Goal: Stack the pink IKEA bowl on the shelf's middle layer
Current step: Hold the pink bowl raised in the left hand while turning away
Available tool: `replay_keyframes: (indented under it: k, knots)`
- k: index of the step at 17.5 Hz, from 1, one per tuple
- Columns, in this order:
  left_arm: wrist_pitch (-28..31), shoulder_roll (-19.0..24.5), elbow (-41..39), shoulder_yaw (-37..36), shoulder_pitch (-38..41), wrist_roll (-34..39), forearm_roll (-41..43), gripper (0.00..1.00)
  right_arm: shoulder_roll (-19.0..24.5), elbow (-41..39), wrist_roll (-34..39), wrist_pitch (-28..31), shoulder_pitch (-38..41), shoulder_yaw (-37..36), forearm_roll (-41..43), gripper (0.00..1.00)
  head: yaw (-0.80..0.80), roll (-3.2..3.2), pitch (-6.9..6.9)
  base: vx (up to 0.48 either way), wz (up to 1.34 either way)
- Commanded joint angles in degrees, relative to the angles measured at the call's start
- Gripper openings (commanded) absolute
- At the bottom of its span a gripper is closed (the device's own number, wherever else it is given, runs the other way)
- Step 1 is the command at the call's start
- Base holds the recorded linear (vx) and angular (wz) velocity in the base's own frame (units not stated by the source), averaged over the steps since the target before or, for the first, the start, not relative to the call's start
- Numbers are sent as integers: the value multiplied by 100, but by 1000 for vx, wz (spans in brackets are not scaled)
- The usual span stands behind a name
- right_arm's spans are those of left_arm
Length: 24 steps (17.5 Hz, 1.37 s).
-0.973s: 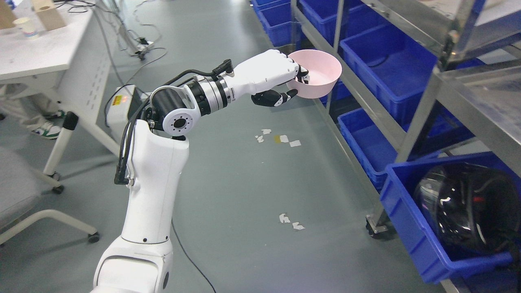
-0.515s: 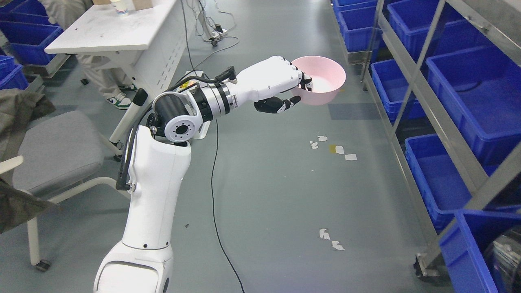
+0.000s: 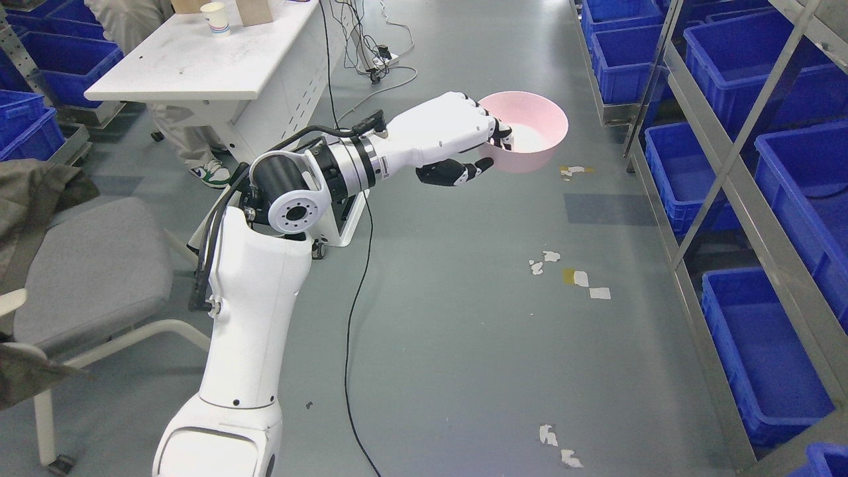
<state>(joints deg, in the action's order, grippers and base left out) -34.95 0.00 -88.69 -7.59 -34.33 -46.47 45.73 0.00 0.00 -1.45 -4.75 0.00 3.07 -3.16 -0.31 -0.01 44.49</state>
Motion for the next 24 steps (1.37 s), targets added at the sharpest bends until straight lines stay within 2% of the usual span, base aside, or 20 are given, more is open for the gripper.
replay_keyframes:
  k: [1, 24]
  knots:
    - [6, 100, -52, -14, 5, 7, -30, 8, -100, -100, -4, 0, 132, 1, 0, 100, 0, 0, 0, 398, 0]
    - [59, 100, -34, -137, 5, 104, -30, 8, -100, -100, -4, 0, 132, 1, 0, 100, 0, 0, 0, 402, 0]
